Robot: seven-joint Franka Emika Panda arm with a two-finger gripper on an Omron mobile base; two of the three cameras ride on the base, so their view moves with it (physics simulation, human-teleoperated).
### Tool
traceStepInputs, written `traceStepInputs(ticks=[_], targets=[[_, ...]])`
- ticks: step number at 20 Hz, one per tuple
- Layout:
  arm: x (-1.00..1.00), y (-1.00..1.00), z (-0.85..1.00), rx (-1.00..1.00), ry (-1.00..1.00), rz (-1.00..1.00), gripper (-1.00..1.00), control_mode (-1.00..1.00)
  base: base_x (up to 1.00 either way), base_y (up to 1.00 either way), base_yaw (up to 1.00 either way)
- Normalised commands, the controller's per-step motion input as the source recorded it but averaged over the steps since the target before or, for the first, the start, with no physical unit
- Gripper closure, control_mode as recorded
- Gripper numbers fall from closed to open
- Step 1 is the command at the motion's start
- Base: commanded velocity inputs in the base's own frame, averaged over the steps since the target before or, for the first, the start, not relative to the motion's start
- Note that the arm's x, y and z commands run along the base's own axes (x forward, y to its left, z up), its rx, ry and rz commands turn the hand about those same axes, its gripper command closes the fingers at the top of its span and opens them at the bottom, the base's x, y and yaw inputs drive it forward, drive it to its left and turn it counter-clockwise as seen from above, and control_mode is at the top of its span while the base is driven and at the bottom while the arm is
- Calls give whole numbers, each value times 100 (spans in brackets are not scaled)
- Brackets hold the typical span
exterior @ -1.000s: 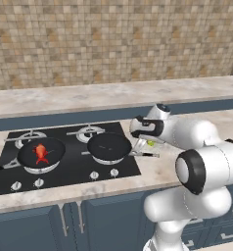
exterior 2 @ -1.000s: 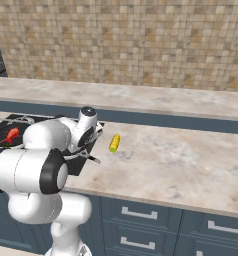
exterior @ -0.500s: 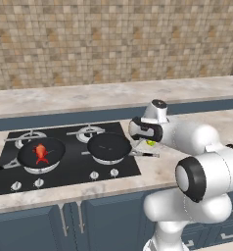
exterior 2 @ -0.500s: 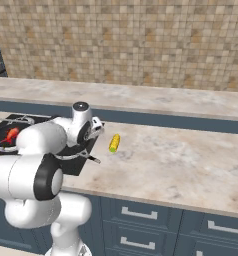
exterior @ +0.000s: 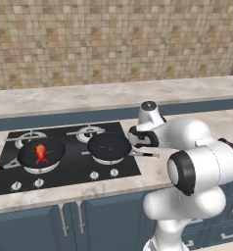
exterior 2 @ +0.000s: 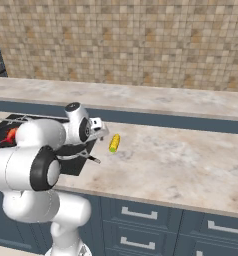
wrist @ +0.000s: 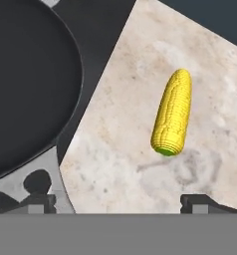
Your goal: Place both pans onto different burners. Then place the corn and the fish on different pans.
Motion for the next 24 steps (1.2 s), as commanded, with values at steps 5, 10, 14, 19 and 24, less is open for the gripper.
traceStepInputs(ticks=[5,10,14,19,24], targets=[[41,-43,0,-2,0,-11,-100,-100,0,0,0],[40,-36,0,0,0,-9,-100,-100,0,0,0],[39,-24,-8,0,0,-9,-100,-100,0,0,0],[37,-13,-27,7,1,-8,-100,-100,0,0,0],[31,0,-41,13,3,-8,-100,-100,0,0,0]])
